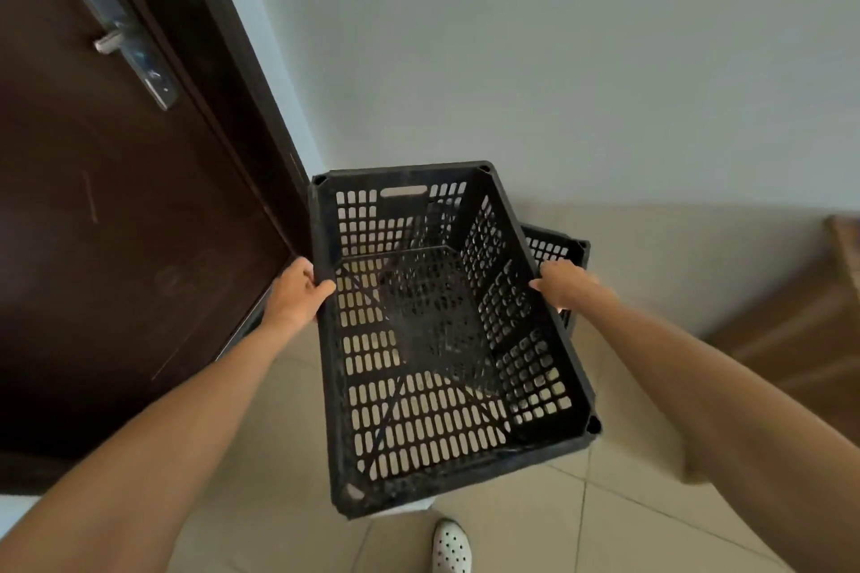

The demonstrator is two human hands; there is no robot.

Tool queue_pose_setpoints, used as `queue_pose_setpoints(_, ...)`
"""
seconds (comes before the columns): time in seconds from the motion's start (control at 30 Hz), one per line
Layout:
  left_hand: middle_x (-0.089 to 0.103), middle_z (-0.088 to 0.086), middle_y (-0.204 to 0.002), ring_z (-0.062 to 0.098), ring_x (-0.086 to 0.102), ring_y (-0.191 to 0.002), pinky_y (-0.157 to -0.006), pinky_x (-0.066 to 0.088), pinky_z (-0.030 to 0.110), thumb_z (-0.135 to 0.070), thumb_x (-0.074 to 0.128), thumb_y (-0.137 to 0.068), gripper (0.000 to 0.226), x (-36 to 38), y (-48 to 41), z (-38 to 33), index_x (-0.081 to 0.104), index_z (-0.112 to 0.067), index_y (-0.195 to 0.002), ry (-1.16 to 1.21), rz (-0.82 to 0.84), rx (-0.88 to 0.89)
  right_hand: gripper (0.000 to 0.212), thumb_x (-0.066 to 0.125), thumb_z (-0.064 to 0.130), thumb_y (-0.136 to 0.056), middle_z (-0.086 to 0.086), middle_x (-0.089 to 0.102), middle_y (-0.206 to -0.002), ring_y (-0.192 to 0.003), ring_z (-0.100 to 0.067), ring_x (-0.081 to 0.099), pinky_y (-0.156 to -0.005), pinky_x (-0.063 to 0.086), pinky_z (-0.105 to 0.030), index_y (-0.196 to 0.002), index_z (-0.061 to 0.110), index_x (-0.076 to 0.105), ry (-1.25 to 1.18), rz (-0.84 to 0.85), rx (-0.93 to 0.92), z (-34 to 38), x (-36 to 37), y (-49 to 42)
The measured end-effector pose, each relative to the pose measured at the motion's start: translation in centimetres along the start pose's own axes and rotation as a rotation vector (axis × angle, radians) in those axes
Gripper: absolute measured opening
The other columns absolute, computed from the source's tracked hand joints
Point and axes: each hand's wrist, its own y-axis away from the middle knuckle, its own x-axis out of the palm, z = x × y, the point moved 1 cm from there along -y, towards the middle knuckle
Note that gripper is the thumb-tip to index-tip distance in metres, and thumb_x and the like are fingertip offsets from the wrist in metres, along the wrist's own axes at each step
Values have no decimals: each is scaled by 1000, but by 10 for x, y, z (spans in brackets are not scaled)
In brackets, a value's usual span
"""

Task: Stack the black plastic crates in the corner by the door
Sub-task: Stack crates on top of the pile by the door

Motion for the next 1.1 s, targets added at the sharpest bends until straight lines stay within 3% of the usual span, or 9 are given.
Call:
queue_pose_setpoints(0.1, 61, 12, -74, 29, 62, -72, -67, 50, 43, -22, 65, -87, 22, 0, -27, -27, 53, -3, -89, -14, -19, 50, 38, 43, 35, -102, -14, 61, -112, -102, -33, 60, -77, 46, -39, -117, 2, 54, -66, -17, 12, -11, -14, -12)
queue_pose_setpoints(0.23, 58, 8, -70, 31, 63, -76, -73, 50, 46, -21, 64, -88, 19, 13, -58, -61, 51, -9, -83, -58, 21, 137, 37, 44, 33, -101, -19, 58, -118, -107, -37, 58, -88, 49, -44, -119, 3, 53, -147, -47, 64, -38, -21, -28)
queue_pose_setpoints(0.33, 63, 12, -75, 30, 65, -75, -74, 55, 49, -22, 64, -88, 18, 28, -73, -76, 51, -11, -83, -60, 42, 165, 30, 46, 33, -100, -18, 61, -111, -94, -34, 59, -87, 51, -46, -105, 4, 52, -156, -66, 101, -58, -24, -36)
queue_pose_setpoints(0.57, 63, 16, -86, 33, 62, -82, -75, 51, 48, -22, 65, -87, 20, 49, -99, -85, 54, -5, -91, -92, 95, 188, 35, 47, 35, -99, -17, 62, -106, -97, -36, 61, -87, 51, -49, -108, 2, 55, -151, -90, 156, -71, -30, -46)
queue_pose_setpoints(0.8, 66, 11, -85, 29, 65, -81, -79, 55, 50, -27, 66, -86, 21, 48, -140, -73, 56, -9, -91, -136, 147, 188, 36, 46, 34, -100, -15, 63, -105, -94, -32, 62, -86, 52, -47, -107, 1, 59, -118, -72, 153, -50, -38, -66)
queue_pose_setpoints(0.97, 68, 7, -80, 20, 67, -75, -80, 56, 46, -25, 66, -88, 20, 34, -173, -68, 58, -7, -93, -173, 198, 164, 35, 41, 36, -102, -10, 60, -102, -92, -26, 59, -76, 48, -37, -109, 4, 54, -28, -58, 167, -16, -56, -91)
queue_pose_setpoints(1.1, 70, 8, -80, 24, 69, -78, -84, 55, 48, -28, 66, -87, 19, 20, -209, -68, 58, -10, -90, -198, 246, 149, 37, 41, 35, -102, -13, 59, -108, -91, -27, 56, -76, 44, -37, -113, 2, 53, 5, -73, 150, 5, -71, -118)
